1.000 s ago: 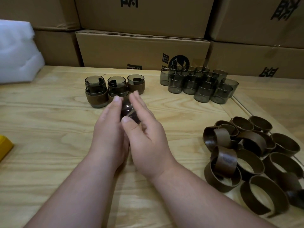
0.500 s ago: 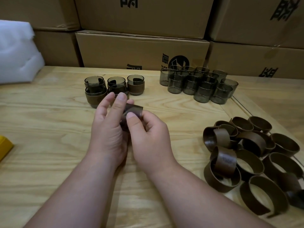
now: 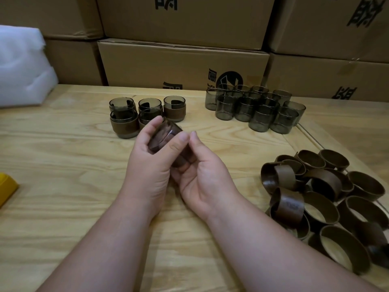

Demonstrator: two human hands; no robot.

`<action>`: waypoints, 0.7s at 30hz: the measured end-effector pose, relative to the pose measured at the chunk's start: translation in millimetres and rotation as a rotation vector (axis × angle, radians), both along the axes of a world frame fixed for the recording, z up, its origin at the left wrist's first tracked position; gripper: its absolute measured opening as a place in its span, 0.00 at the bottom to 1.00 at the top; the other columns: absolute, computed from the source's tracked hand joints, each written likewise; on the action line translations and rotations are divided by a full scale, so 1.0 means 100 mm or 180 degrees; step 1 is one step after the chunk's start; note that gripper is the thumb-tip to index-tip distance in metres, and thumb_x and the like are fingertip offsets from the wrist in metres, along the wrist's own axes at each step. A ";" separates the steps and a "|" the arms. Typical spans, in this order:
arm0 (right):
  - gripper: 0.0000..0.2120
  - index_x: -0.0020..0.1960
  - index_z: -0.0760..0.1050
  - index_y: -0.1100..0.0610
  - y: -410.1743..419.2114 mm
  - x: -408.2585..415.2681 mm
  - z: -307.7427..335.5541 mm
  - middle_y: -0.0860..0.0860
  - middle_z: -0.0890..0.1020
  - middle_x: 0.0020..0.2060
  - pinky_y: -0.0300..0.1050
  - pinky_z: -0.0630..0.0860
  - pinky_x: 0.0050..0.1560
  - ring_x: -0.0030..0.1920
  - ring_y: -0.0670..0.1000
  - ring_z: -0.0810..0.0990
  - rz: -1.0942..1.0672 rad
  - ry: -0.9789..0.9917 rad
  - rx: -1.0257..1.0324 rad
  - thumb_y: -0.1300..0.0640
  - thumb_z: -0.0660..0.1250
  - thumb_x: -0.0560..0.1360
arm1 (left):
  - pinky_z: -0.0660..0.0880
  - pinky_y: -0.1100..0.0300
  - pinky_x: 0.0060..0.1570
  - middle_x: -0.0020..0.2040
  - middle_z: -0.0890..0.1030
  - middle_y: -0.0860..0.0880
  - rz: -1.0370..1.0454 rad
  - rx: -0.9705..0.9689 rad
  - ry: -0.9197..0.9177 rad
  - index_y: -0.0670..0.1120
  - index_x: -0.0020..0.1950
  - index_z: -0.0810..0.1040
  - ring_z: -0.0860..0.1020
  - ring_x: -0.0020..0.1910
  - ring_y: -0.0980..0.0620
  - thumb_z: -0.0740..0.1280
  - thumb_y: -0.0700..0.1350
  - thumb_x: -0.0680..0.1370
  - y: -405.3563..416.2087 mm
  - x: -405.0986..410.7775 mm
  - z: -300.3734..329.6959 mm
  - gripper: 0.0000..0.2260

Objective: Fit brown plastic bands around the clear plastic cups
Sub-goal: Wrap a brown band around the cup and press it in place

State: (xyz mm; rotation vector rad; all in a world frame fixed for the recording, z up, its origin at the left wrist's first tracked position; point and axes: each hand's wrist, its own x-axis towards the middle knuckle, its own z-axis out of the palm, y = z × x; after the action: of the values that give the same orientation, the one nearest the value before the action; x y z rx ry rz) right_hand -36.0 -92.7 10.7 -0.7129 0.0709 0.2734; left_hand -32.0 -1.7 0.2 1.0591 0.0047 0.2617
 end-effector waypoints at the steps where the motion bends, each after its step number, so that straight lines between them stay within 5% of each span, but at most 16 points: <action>1: 0.19 0.65 0.79 0.64 0.00 -0.01 0.00 0.61 0.86 0.56 0.48 0.83 0.55 0.51 0.55 0.88 0.0010 -0.0020 -0.0029 0.51 0.63 0.83 | 0.80 0.61 0.51 0.52 0.87 0.50 0.0035 -0.0002 0.0025 0.51 0.69 0.76 0.85 0.53 0.53 0.81 0.45 0.66 0.01 0.00 0.00 0.32; 6: 0.12 0.53 0.81 0.58 0.01 -0.01 -0.02 0.57 0.87 0.52 0.51 0.77 0.63 0.53 0.54 0.85 -0.0208 -0.0095 -0.0306 0.54 0.61 0.83 | 0.77 0.49 0.63 0.61 0.83 0.41 0.0103 -0.0389 0.0227 0.43 0.72 0.74 0.83 0.59 0.45 0.78 0.49 0.69 0.04 -0.02 0.07 0.33; 10: 0.09 0.58 0.80 0.54 0.07 -0.01 -0.09 0.55 0.86 0.53 0.49 0.80 0.60 0.53 0.50 0.85 -0.0440 -0.0476 -0.0821 0.57 0.70 0.78 | 0.79 0.55 0.51 0.47 0.84 0.47 0.0129 -0.0537 0.0195 0.47 0.56 0.81 0.83 0.47 0.50 0.78 0.52 0.71 0.06 0.00 0.08 0.18; 15: 0.22 0.62 0.78 0.51 0.10 -0.02 -0.14 0.56 0.85 0.59 0.51 0.82 0.60 0.58 0.55 0.85 -0.0403 -0.0788 -0.0993 0.56 0.73 0.69 | 0.78 0.56 0.42 0.53 0.81 0.43 0.0156 -0.0466 0.0129 0.39 0.71 0.74 0.83 0.45 0.49 0.75 0.53 0.72 0.05 -0.02 0.08 0.32; 21: 0.24 0.63 0.80 0.52 0.10 0.00 -0.16 0.56 0.86 0.46 0.46 0.80 0.44 0.43 0.52 0.84 -0.0275 -0.0790 -0.1298 0.41 0.70 0.72 | 0.74 0.62 0.32 0.44 0.83 0.47 -0.0071 -0.0102 -0.0042 0.42 0.59 0.81 0.80 0.37 0.52 0.77 0.59 0.70 0.06 -0.04 0.02 0.26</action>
State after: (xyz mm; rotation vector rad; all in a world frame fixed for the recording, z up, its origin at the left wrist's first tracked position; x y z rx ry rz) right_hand -36.4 -82.4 -5.2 -1.1411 -0.0814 0.0846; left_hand -35.7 4.5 2.5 1.0251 -0.0146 0.2477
